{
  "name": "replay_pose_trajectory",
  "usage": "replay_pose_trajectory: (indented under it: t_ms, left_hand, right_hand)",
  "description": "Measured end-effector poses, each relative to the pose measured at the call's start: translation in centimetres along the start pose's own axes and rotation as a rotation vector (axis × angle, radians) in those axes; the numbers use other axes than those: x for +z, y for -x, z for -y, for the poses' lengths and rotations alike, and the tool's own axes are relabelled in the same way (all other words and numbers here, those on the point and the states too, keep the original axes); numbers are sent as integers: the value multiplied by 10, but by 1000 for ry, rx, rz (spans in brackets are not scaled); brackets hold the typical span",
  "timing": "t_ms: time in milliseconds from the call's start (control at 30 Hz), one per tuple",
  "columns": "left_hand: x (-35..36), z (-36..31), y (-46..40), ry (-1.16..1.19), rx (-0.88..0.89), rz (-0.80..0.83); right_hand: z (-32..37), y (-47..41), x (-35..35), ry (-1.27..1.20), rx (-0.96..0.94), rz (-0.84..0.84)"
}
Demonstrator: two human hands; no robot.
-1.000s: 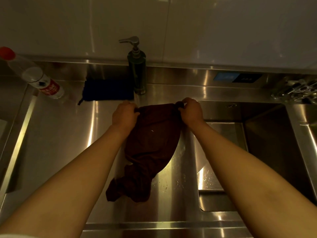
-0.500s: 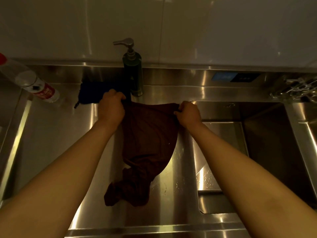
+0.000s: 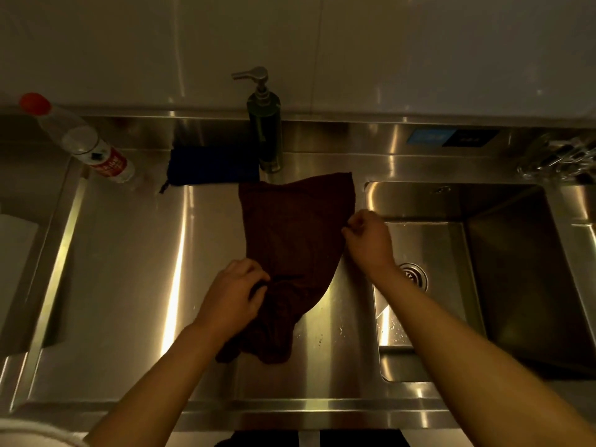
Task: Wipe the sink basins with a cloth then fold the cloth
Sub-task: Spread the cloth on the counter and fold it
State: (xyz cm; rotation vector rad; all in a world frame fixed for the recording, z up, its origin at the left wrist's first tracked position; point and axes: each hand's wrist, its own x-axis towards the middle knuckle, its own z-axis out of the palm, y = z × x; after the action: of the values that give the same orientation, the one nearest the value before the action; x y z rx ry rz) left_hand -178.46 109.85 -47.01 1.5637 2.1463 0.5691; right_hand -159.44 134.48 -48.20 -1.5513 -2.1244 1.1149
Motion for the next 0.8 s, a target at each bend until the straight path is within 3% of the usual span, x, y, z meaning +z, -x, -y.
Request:
replay_pose_trajectory:
  t_ms: [167,433,667,800]
  left_hand:
    - [4,-11,36,6,50,104]
    - [22,-25,53,-118,39,207]
    - [24,-25,54,-138,-18,135]
    - [-1,-15,65,91,-107,-34]
  right_hand:
    - [-6,89,23,45,-99,183]
    - [0,149,52,79,-141,297]
    - [20,165,63,112,-146,281]
    - [31,153,37,5,-92,249]
